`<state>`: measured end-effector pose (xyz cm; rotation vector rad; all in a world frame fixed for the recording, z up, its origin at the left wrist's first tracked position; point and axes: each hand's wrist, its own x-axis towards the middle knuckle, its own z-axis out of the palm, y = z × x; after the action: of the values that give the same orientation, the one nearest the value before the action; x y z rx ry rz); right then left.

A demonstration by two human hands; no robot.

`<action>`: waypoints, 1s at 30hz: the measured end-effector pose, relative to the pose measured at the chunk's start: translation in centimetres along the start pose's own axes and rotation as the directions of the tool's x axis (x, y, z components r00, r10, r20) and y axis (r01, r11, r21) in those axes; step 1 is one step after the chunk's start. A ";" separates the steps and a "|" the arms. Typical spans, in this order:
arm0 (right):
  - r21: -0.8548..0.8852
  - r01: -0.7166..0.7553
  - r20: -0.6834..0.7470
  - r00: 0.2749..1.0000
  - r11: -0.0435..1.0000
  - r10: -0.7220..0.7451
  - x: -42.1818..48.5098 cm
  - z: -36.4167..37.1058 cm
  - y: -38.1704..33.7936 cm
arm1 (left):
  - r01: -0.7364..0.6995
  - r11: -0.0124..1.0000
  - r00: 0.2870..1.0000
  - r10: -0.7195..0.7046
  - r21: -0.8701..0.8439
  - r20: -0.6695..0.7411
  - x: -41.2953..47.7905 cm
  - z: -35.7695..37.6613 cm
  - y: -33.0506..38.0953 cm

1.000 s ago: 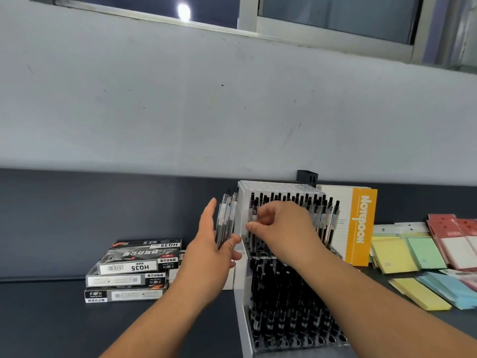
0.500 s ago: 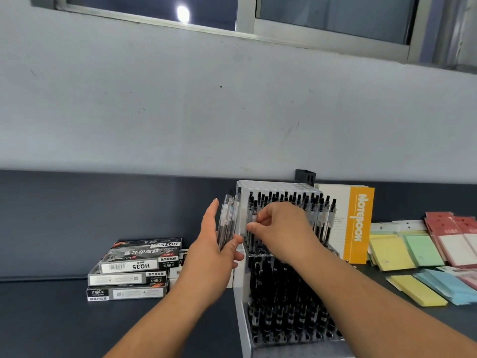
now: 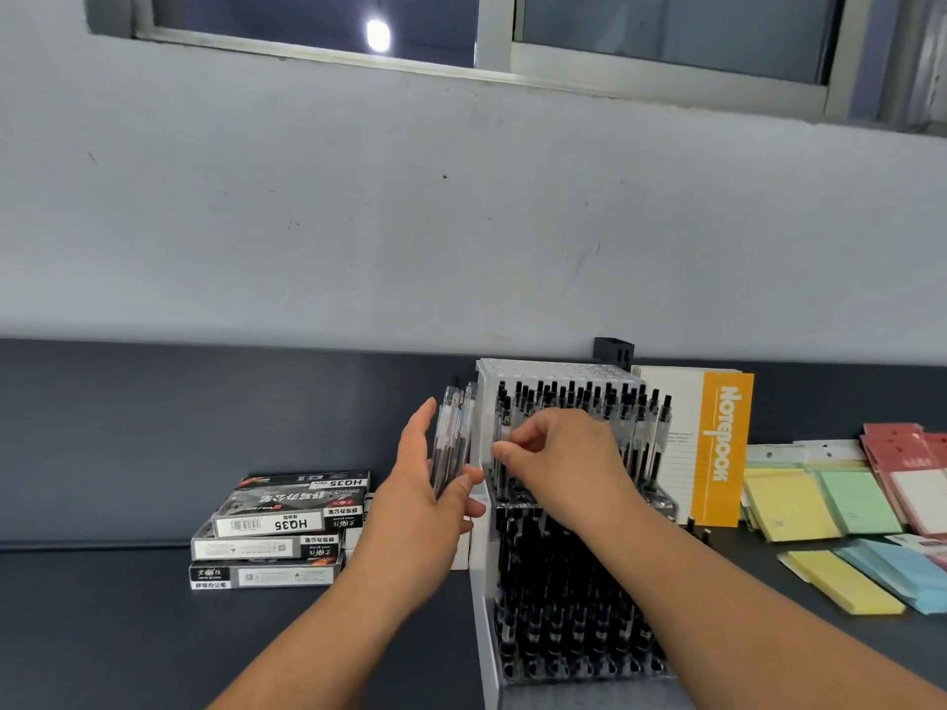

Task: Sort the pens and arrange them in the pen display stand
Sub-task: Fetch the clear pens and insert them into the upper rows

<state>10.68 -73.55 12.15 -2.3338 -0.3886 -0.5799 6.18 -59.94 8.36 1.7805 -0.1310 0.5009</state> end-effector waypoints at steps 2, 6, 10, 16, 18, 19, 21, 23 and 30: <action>0.055 -0.014 -0.042 0.999 0.998 0.016 -0.2 -0.2 0.1 | 0.010 1.000 1.000 -0.010 -0.013 -0.011 -0.1 -0.1 0.4; 0.297 0.023 -0.103 0.995 0.954 0.008 -0.7 -1.0 -0.4 | -0.004 1.000 0.999 0.005 -0.008 0.043 -0.8 0.3 1.6; 0.660 -0.231 0.226 0.968 0.715 0.105 -0.5 -2.3 -0.5 | -0.002 0.999 0.994 0.007 -0.044 0.110 -1.3 1.2 2.4; 0.697 -0.256 0.253 0.962 0.670 0.104 0.3 -4.1 0.2 | 0.010 0.997 0.995 -0.002 -0.077 0.101 -0.9 2.3 2.5; 0.677 -0.192 0.164 0.980 0.711 0.109 0.7 -4.6 0.3 | 0.002 0.998 1.000 0.000 -0.065 0.027 -0.4 2.5 2.3; 0.643 -0.147 0.099 0.989 0.752 0.109 0.9 -4.9 0.4 | -0.002 0.999 1.000 0.002 -0.041 -0.013 -0.1 2.4 2.1; 0.530 -0.058 -0.029 0.996 0.846 0.087 1.1 -5.4 0.5 | 0.007 1.000 0.998 -0.009 -0.017 -0.067 0.1 2.4 2.0; 0.428 -0.004 -0.090 0.995 0.904 0.047 1.1 -5.4 0.7 | 0.023 1.000 0.996 -0.023 -0.001 -0.090 0.1 2.6 1.8; 0.181 0.047 -0.002 0.999 0.982 -0.047 0.9 -2.8 1.7 | 0.023 0.999 0.997 -0.020 0.042 -0.073 0.4 3.0 1.6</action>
<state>11.33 -76.57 13.54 -2.1565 -0.4784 -0.5414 6.78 -63.13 9.39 1.8011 -0.0506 0.5560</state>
